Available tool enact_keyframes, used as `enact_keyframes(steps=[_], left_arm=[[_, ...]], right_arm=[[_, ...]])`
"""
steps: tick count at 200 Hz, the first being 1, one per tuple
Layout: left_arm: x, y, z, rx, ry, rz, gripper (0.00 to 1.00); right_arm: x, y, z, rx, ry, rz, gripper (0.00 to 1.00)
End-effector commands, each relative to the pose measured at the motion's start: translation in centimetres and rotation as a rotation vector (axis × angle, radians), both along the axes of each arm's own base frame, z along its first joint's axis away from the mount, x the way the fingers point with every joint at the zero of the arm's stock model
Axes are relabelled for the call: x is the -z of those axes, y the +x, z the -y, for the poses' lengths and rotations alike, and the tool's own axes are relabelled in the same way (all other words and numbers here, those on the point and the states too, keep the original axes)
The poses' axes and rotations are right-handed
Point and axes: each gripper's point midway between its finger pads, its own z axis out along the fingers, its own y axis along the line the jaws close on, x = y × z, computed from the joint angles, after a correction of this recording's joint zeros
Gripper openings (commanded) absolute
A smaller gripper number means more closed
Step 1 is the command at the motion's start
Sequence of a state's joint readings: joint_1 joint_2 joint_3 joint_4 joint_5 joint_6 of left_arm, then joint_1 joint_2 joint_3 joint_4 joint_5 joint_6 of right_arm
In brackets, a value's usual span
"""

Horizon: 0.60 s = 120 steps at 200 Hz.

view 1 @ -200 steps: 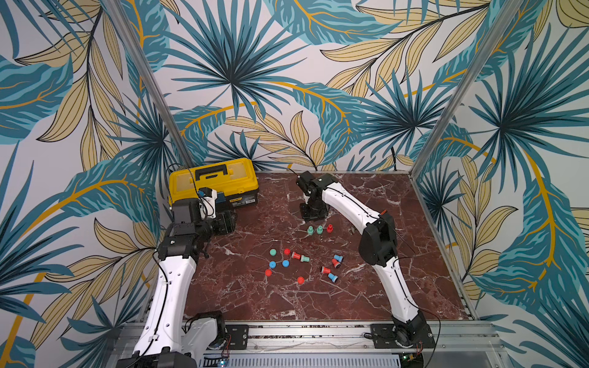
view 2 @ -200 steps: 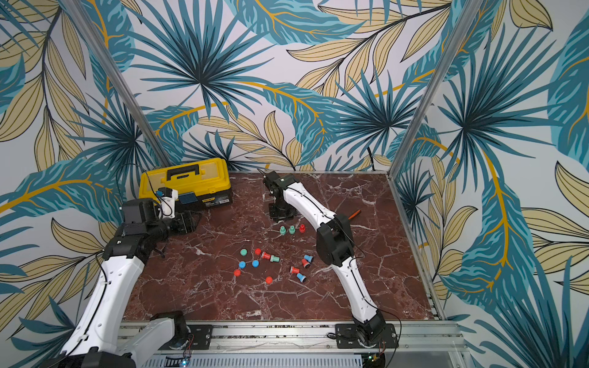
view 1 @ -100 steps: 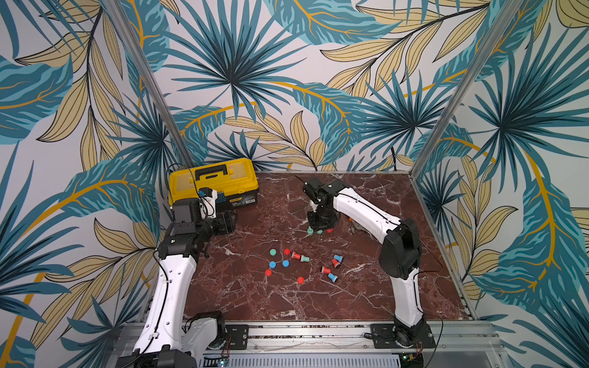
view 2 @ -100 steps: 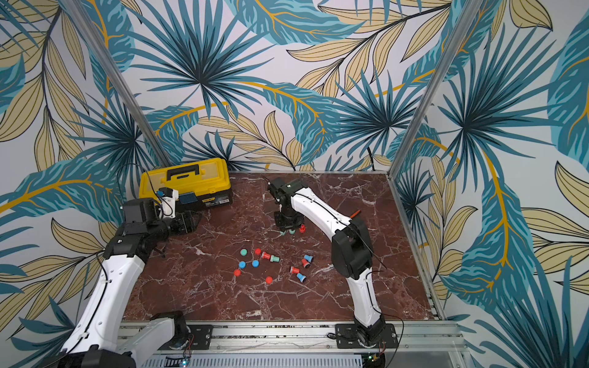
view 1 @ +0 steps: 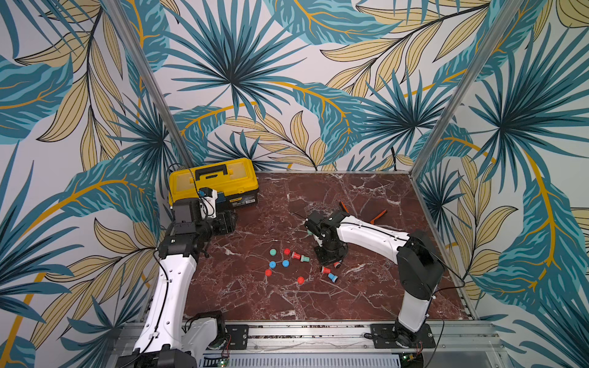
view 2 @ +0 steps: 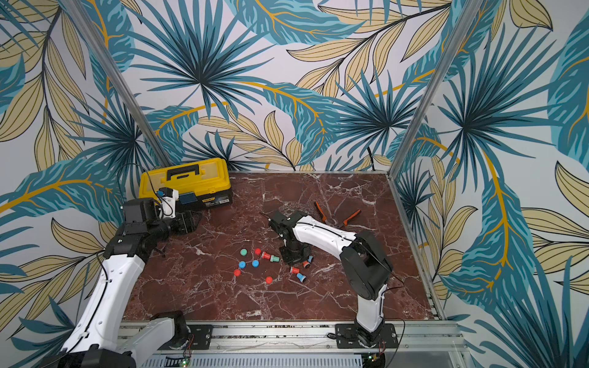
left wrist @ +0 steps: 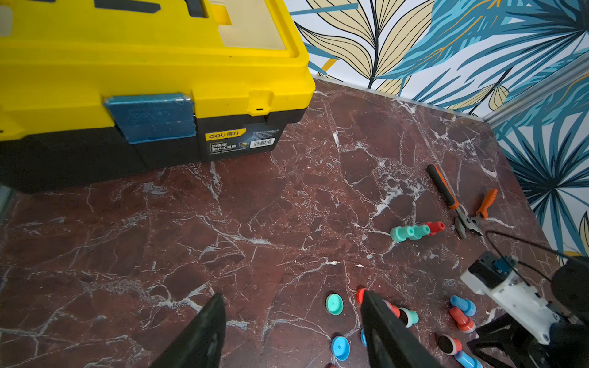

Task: Close the stamp cap
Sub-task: Pick up the stamp from the center of the board.

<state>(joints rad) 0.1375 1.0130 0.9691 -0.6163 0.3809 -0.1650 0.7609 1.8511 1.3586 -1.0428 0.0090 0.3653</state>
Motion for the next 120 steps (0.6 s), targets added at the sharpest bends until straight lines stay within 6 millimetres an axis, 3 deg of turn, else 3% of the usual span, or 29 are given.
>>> enact_keyframes(steps=[1,48,120], left_arm=[[0.0,0.3,-0.5,-0.017,0.007,0.015,0.69],[0.3,0.5,0.0,0.006,-0.020,0.001,0.70],[0.4,0.5,0.0,0.003,-0.018,0.000,0.69]], right_arm=[[0.8,-0.4,0.2,-0.024,-0.002,0.029,0.33],[2.5,-1.1,0.4,-0.041,-0.033,0.025,0.31],[3.2,-0.6,-0.4,-0.087,-0.048,0.080,0.28]])
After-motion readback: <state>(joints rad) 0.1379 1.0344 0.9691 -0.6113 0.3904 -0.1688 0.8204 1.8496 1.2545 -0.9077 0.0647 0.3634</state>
